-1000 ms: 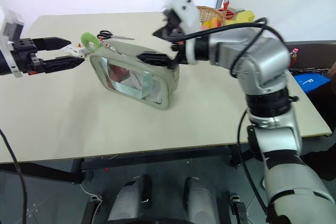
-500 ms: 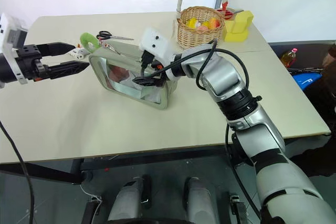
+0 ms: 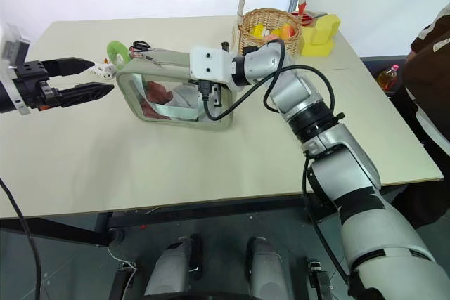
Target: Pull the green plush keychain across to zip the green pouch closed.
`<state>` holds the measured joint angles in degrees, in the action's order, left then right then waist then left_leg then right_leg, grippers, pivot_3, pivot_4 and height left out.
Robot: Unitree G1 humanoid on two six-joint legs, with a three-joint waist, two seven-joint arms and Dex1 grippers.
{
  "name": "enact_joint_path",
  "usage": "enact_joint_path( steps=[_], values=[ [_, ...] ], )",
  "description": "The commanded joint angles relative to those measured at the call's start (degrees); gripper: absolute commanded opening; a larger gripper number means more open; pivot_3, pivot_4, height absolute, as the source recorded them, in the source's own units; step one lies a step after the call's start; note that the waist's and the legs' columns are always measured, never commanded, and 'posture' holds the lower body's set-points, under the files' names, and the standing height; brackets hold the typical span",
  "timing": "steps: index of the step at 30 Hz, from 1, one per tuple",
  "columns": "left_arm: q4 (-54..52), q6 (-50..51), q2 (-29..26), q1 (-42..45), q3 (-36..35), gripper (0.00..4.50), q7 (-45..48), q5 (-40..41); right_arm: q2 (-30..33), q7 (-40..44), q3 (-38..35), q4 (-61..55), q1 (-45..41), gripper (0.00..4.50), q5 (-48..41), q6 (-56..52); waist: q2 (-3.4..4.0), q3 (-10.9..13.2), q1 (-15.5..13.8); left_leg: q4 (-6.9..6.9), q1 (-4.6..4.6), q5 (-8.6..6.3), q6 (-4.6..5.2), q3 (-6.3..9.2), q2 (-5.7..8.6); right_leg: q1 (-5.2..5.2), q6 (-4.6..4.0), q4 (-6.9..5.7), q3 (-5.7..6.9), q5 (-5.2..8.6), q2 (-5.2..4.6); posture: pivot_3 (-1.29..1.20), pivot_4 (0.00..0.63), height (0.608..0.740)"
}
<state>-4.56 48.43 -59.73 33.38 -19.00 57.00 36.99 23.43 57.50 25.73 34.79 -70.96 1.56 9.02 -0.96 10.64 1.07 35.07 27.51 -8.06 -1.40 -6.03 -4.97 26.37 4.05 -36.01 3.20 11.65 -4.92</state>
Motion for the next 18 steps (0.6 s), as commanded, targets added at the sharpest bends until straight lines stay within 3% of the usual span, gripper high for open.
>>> enact_joint_path(
  steps=[1,9,18],
  values=[
    [-0.96,-0.54,-1.17,0.38,-1.74,4.50,-0.36,0.51,-0.67,1.99,-3.08,1.94,-2.23,0.04,-0.31,6.70,0.00,0.00,0.01,0.00,0.00,0.01,-0.01,0.00,0.00,0.00,0.02,0.00,0.00,0.01,0.00,0.00,0.150,0.740],
    [-0.94,-0.77,-1.21,0.71,-1.22,4.50,-0.40,0.31,-3.29,4.96,-4.97,1.79,-1.27,0.04,-1.10,2.08,0.00,0.00,0.15,0.01,-0.04,0.04,-0.06,0.01,-0.01,0.00,0.02,-0.10,-0.01,0.01,0.02,0.00,0.150,0.740],
    [-0.61,-1.50,-0.42,1.78,0.46,4.50,-0.22,-0.04,-6.03,2.63,-6.37,5.26,-2.13,0.04,1.26,5.86,0.00,0.00,0.08,0.01,-0.04,0.05,-0.07,0.02,-0.02,0.00,0.02,-0.10,0.00,0.01,0.03,0.00,0.150,0.740]
  ],
)
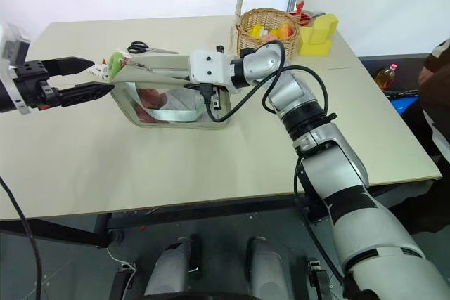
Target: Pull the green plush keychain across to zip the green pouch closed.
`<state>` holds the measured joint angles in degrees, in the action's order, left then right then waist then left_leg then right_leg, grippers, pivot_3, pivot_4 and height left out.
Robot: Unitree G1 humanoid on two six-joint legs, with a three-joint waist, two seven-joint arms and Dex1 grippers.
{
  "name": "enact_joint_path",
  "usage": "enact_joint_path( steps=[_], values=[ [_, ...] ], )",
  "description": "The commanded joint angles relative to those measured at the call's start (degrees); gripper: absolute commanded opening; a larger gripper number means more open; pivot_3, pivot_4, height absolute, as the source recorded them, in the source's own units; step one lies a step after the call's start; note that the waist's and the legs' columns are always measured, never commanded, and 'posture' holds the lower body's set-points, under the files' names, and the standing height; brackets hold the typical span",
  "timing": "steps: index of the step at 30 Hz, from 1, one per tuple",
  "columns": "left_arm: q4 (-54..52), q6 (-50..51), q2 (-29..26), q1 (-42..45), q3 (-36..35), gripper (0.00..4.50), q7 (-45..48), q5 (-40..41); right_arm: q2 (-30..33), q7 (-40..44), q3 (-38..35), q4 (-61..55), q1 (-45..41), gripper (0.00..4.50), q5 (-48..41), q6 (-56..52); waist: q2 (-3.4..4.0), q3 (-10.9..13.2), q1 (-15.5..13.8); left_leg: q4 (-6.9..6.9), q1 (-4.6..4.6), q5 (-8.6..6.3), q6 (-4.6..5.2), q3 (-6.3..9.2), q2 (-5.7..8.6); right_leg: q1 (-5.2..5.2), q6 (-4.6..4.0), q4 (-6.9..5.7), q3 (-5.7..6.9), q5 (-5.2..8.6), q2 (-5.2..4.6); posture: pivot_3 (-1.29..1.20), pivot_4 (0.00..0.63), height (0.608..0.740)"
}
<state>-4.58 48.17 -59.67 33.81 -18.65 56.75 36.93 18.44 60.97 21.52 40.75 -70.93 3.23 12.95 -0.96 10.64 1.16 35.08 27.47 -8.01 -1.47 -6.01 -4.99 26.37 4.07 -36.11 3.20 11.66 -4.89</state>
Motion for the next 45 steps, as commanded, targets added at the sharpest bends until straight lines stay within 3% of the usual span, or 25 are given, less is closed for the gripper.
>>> enact_joint_path(
  steps=[1,11,14,18,27,35,38,41,45],
  values=[
    [-0.61,-1.38,-0.49,1.42,0.32,4.50,0.15,-0.06,-1.05,-0.62,-2.18,-0.61,-2.12,0.04,-0.27,2.22,0.00,0.00,0.00,0.00,0.00,0.00,0.00,0.00,0.00,0.00,0.00,0.00,0.00,0.00,0.00,0.00,0.150,0.740],
    [0.11,-1.56,-0.76,1.85,0.79,4.50,0.46,-0.14,1.19,2.62,-3.43,-2.30,-0.28,0.04,-1.37,0.25,0.00,0.00,-0.25,0.02,0.00,0.01,-0.01,0.00,0.00,-0.03,0.00,0.00,0.00,0.00,0.00,0.00,0.150,0.740],
    [0.83,-1.88,-0.69,2.54,1.34,4.50,0.62,-0.43,0.60,2.67,-4.10,-3.43,0.28,1.12,-1.71,-1.34,0.00,0.00,-0.19,0.03,0.00,0.01,-0.01,0.00,0.00,-0.03,0.00,0.00,0.00,0.00,0.00,0.00,0.150,0.740],
    [1.26,-2.00,-0.92,3.21,1.86,4.50,0.78,-0.47,1.86,2.20,-5.45,-6.34,0.70,3.06,-1.78,-2.94,0.00,0.00,-0.16,0.03,0.00,0.01,-0.01,0.01,0.00,-0.03,0.00,-0.01,0.00,0.00,0.00,0.00,0.150,0.740],
    [7.32,-4.29,-5.66,1.79,-1.19,4.50,2.09,-2.55,11.45,5.34,-9.52,-24.59,9.48,3.06,-5.05,-13.17,-0.01,-0.01,-0.34,0.03,-0.01,0.01,-0.02,0.01,0.00,-0.03,0.00,0.01,0.00,0.00,-0.02,0.00,0.150,0.740],
    [13.44,-8.04,-4.36,6.30,2.45,4.50,2.89,-4.80,9.16,2.50,-8.41,-21.81,12.82,3.06,-3.75,-13.63,0.00,0.00,-0.20,0.01,-0.03,0.01,-0.02,0.02,0.00,0.00,-0.03,-0.01,0.00,-0.01,-0.01,0.00,0.150,0.740],
    [14.36,-8.80,-3.85,7.17,3.75,4.50,3.66,-5.63,8.32,1.98,-8.14,-20.29,12.49,1.79,-3.30,-12.68,0.00,0.00,-0.28,0.03,-0.02,0.01,-0.01,0.00,0.00,-0.03,-0.02,0.00,0.00,-0.01,-0.01,0.00,0.150,0.740],
    [15.81,-10.02,-3.82,7.28,4.40,4.50,4.46,-6.61,8.17,2.24,-7.84,-19.84,12.55,0.20,-3.34,-12.14,0.00,0.00,-0.24,0.04,-0.01,0.01,-0.01,0.00,0.00,-0.02,-0.02,0.01,0.00,-0.01,-0.01,0.00,0.150,0.740],
    [19.91,-11.71,-2.30,9.45,5.30,4.50,3.31,-8.46,8.76,2.78,-7.40,-19.68,12.78,0.04,-2.77,-9.94,0.00,0.00,-0.31,0.04,-0.01,0.01,-0.01,0.01,0.00,-0.03,-0.02,-0.01,0.00,-0.01,-0.01,0.00,0.150,0.740]
  ],
)
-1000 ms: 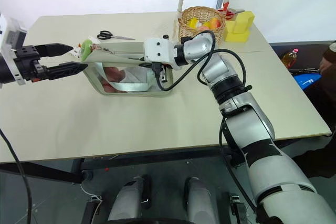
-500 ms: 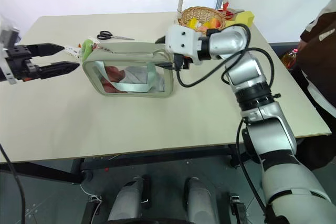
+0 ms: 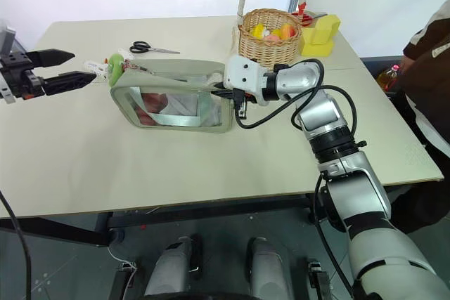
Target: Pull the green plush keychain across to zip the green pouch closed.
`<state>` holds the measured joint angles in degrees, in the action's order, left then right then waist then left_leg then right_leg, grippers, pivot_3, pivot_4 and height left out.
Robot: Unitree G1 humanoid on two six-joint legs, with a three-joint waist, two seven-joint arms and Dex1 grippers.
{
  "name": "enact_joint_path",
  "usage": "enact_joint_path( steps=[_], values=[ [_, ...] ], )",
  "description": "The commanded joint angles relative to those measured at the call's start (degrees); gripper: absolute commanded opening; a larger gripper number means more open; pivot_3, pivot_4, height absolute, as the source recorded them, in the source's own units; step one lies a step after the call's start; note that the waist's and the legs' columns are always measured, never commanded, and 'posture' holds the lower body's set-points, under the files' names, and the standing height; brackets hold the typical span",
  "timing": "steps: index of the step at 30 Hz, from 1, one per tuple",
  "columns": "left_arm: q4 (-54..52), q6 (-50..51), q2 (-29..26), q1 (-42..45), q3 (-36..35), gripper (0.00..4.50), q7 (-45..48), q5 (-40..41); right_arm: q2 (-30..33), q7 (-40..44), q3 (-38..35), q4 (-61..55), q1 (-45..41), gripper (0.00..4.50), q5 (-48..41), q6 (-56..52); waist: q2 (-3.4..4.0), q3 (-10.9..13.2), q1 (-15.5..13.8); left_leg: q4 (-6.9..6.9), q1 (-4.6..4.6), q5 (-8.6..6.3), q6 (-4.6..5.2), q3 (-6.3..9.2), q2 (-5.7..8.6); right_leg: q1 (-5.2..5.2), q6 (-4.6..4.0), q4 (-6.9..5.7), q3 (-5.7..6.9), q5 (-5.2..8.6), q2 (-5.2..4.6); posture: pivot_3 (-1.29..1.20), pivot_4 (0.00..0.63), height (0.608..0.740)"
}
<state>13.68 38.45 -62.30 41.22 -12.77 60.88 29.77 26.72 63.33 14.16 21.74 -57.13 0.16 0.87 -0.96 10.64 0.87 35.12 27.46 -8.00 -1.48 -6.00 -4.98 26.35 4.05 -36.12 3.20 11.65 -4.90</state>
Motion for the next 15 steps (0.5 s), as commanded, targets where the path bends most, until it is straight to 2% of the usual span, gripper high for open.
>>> enact_joint_path(
  steps=[1,8,15],
  values=[
    [2.71,-2.35,1.13,2.56,-0.21,4.50,-1.55,-1.95,0.66,0.86,-0.03,-1.08,-0.85,0.04,0.18,2.45,0.00,0.00,-0.01,0.01,-0.01,0.00,0.00,0.00,0.00,-0.02,0.00,0.00,0.00,0.00,0.00,0.00,0.150,0.740],
    [8.62,-6.85,8.80,5.60,2.55,4.50,-5.86,-6.66,0.54,2.40,-0.15,-1.72,-0.73,0.04,-0.41,2.88,-0.01,-0.01,-0.10,0.07,-0.01,0.02,0.03,0.01,0.00,-0.05,0.01,-0.03,0.00,-0.01,0.02,0.00,0.150,0.740],
    [13.55,-9.84,12.80,8.70,3.58,4.50,-6.42,-9.27,-0.24,2.09,-0.16,-1.18,-1.25,0.04,-0.20,2.75,-0.01,-0.01,0.04,0.09,-0.01,0.09,0.12,0.01,0.00,-0.04,0.04,-0.05,-0.01,-0.01,0.05,0.00,0.150,0.740]
  ],
)
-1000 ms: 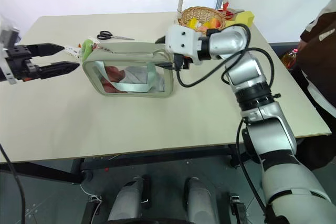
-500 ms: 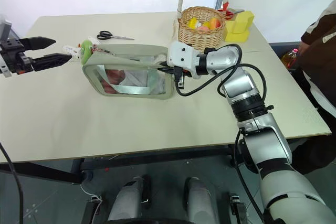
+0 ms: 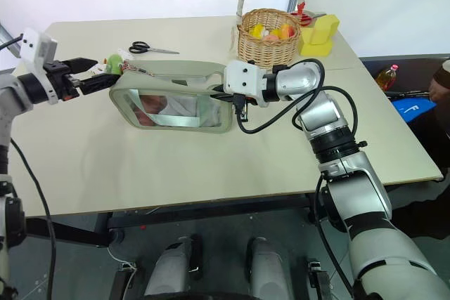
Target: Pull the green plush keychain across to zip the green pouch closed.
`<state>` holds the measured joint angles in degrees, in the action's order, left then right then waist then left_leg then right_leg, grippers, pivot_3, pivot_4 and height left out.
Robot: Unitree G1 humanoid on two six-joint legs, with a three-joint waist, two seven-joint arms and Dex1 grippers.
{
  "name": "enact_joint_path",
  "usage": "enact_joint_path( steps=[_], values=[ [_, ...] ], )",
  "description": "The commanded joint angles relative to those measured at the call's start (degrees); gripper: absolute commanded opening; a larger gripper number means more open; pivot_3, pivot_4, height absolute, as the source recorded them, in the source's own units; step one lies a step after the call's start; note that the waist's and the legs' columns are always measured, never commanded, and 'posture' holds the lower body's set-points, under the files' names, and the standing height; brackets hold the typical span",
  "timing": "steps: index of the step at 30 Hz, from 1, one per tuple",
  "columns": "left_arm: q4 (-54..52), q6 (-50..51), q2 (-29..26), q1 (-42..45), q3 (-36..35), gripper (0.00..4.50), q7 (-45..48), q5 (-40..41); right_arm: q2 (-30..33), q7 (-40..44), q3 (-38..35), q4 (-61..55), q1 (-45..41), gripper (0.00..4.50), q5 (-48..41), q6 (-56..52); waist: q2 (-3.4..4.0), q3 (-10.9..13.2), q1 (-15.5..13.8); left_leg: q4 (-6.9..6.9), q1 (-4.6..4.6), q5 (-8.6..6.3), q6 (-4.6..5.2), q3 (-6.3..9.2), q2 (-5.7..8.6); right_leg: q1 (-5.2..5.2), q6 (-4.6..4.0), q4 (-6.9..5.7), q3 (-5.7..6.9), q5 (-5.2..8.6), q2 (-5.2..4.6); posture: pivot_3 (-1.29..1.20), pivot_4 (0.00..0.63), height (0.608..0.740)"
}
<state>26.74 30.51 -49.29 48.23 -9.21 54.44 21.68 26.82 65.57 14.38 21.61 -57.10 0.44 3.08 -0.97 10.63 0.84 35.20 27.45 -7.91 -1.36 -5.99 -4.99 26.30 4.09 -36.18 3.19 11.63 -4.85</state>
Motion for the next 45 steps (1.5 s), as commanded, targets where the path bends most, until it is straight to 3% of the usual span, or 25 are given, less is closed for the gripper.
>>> enact_joint_path(
  steps=[1,5,8,15,16,23,27,33,37,40,45],
  values=[
    [0.72,-2.03,0.04,1.85,0.43,4.50,0.61,-1.37,-0.37,-0.13,-0.41,-1.19,-1.28,0.04,-0.52,0.41,0.00,0.00,0.03,0.00,0.00,0.00,0.00,0.00,0.00,0.00,0.00,0.00,0.00,0.00,0.00,0.00,0.150,0.740],
    [0.50,-2.69,0.21,1.38,1.68,4.50,2.46,-2.35,-0.35,-0.11,-0.53,-1.44,-1.38,0.04,-0.60,0.05,0.00,0.00,0.01,0.00,0.00,0.00,0.00,0.00,0.00,0.00,0.00,0.00,0.00,0.00,0.01,0.00,0.150,0.740],
    [-0.04,-3.21,-0.12,0.61,2.00,3.77,3.64,-2.86,-0.36,-0.23,-0.68,-1.41,-1.43,0.00,-0.69,-0.26,0.00,0.00,0.00,0.00,0.00,0.00,-0.01,0.01,0.00,0.00,-0.01,0.00,0.00,0.00,0.00,0.00,0.150,0.740],
    [-0.56,-2.94,-1.15,1.51,0.25,0.29,3.37,-2.77,-0.17,-0.40,-0.78,-1.26,-1.26,0.00,-0.60,-0.15,0.00,0.00,0.02,0.00,0.00,0.00,0.00,0.01,-0.01,0.00,-0.01,-0.01,0.00,0.00,0.00,0.00,0.150,0.740],
    [-0.63,-2.77,-1.30,1.83,0.17,0.04,3.25,-2.74,-0.16,-0.40,-0.76,-1.21,-1.23,0.00,-0.58,-0.09,0.00,0.00,0.01,0.00,0.00,0.00,0.00,0.01,-0.01,0.00,-0.01,-0.01,0.00,0.00,0.00,0.00,0.150,0.740],
    [-8.24,1.85,-2.72,5.17,-0.41,0.04,5.64,0.72,0.13,-0.86,-0.97,-0.56,-1.57,0.00,-0.38,0.14,0.00,0.00,0.02,0.00,0.00,0.00,-0.01,0.02,-0.01,0.00,-0.01,-0.01,0.00,0.00,0.01,0.00,0.150,0.740],
    [-15.96,4.57,-2.91,6.15,3.11,0.04,8.93,1.68,0.22,-1.08,-1.00,-0.01,-1.93,0.00,-0.26,0.26,0.00,0.00,0.02,0.01,-0.01,-0.05,-0.08,0.02,-0.01,-0.03,-0.01,0.00,-0.01,0.01,0.00,0.00,0.150,0.740],
    [-18.20,-2.25,-2.50,3.47,9.99,0.04,10.43,-4.76,-0.03,-1.69,-1.05,0.31,-2.35,0.00,-0.13,0.24,0.01,0.00,0.02,0.01,-0.05,-0.01,-0.02,0.02,-0.01,-0.04,-0.01,-0.03,-0.02,0.00,0.01,0.00,0.150,0.740],
    [-14.84,-6.20,-1.38,4.52,10.90,0.04,8.52,-7.77,0.07,-1.78,-1.16,0.03,-2.32,0.00,-0.12,-0.05,0.01,0.00,-0.01,0.01,-0.03,0.00,0.00,0.02,-0.01,-0.02,-0.02,-0.02,-0.03,0.01,0.02,0.00,0.150,0.740],
    [-12.59,-6.78,-0.20,6.44,9.54,0.99,7.25,-7.96,0.16,-1.70,-1.20,-0.20,-2.16,0.00,-0.11,-0.18,0.01,0.00,-0.04,0.02,-0.04,0.00,0.00,0.03,-0.01,-0.03,-0.02,-0.03,-0.03,0.01,0.02,0.00,0.150,0.740],
    [-14.11,-2.74,-2.86,8.09,8.00,3.38,10.32,-5.63,0.04,-1.69,-1.17,0.60,-2.58,0.00,0.00,0.16,0.01,0.00,-0.02,0.03,-0.03,0.01,0.01,0.02,-0.01,-0.03,0.00,-0.03,-0.03,0.01,0.03,0.00,0.150,0.740]
  ],
)
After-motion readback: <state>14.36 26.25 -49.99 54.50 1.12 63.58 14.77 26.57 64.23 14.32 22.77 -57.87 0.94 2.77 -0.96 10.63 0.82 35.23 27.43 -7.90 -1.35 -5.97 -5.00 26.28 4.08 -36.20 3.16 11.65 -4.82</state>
